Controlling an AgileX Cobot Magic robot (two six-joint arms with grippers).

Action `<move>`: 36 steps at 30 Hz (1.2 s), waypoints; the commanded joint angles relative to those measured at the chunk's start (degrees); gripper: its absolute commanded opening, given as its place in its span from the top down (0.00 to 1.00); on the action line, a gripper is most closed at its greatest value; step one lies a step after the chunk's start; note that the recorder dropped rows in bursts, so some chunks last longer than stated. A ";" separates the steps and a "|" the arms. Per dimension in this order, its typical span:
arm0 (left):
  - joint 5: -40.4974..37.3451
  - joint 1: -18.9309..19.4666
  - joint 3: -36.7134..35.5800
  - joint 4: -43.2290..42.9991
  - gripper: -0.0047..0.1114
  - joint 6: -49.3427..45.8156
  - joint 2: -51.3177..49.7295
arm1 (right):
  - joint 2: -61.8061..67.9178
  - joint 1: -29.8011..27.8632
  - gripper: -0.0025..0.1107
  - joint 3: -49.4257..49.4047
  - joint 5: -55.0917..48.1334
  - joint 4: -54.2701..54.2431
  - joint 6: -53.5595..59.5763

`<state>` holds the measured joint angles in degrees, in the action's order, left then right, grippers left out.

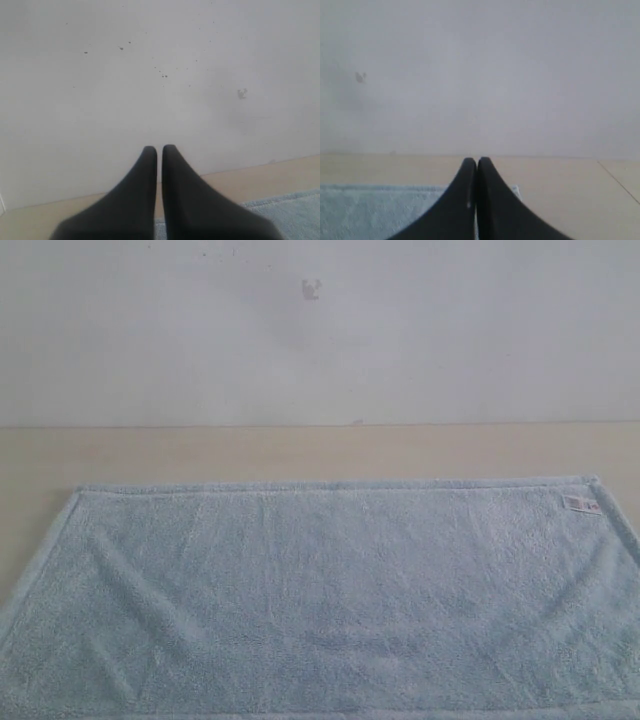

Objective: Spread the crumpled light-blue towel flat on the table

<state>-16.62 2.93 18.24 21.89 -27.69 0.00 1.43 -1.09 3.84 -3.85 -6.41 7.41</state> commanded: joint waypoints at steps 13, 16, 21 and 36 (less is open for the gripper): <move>0.04 -0.16 -0.30 -0.35 0.93 -0.21 0.00 | -0.77 -0.67 0.98 -3.84 -8.02 3.32 0.44; 0.98 0.00 -0.49 0.94 0.93 3.72 0.00 | -0.77 -0.67 0.98 -3.84 -8.02 3.32 0.44; 4.71 0.89 -5.05 -24.20 0.93 12.69 0.00 | -0.77 -0.56 0.98 -3.84 -8.00 3.32 0.44; -3.83 1.13 -18.24 -17.17 0.93 16.11 0.00 | -0.77 -0.56 0.98 -3.84 -8.00 3.32 0.20</move>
<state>-19.35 3.94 0.18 4.21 -12.26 -0.12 0.58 -1.62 -0.01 -11.77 -3.44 7.41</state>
